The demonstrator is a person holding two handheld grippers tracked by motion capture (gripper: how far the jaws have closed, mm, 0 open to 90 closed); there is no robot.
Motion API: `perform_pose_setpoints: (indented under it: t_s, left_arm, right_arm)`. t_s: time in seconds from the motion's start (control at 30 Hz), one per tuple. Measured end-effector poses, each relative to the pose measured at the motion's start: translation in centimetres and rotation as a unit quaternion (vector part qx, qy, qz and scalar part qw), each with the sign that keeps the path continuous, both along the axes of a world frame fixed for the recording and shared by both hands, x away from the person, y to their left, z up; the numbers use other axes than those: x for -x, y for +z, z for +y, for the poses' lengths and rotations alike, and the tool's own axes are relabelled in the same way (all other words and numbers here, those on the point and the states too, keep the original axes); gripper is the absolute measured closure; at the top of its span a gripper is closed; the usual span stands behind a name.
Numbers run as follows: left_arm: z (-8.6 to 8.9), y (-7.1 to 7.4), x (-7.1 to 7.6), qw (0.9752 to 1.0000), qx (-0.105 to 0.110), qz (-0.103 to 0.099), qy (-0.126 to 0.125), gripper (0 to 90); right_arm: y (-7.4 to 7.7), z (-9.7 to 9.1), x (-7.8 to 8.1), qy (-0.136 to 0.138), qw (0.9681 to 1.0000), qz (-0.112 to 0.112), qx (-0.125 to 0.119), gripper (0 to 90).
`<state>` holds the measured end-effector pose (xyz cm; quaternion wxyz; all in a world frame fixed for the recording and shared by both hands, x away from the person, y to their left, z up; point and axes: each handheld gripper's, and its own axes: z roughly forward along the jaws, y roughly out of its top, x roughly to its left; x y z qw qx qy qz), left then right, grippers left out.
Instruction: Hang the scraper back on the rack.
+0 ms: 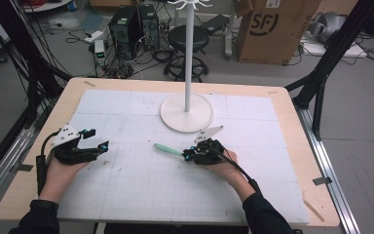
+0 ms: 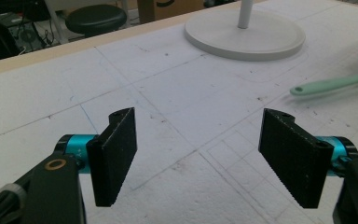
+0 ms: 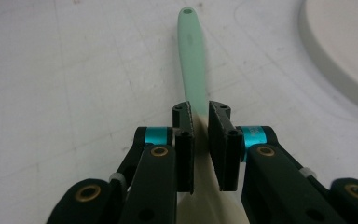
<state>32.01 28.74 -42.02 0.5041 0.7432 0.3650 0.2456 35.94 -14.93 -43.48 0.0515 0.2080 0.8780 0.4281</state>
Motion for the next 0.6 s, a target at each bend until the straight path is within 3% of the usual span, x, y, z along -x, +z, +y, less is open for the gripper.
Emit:
perform_pose_setpoints:
  t_s: [0.27, 0.6]
  left_arm:
    - [0.0, 0.1, 0.0, 1.0, 0.004, -0.004, 0.004, 25.5]
    - [-0.1, 0.1, 0.1, 1.0, 0.004, -0.002, 0.003, 24.6]
  right_arm:
    - [3.8, -1.9, 0.2, -0.018, 0.9985, -0.015, -0.049, 81.2]
    - [11.3, -6.4, -0.5, -0.061, 0.9921, -0.032, -0.105, 81.2]
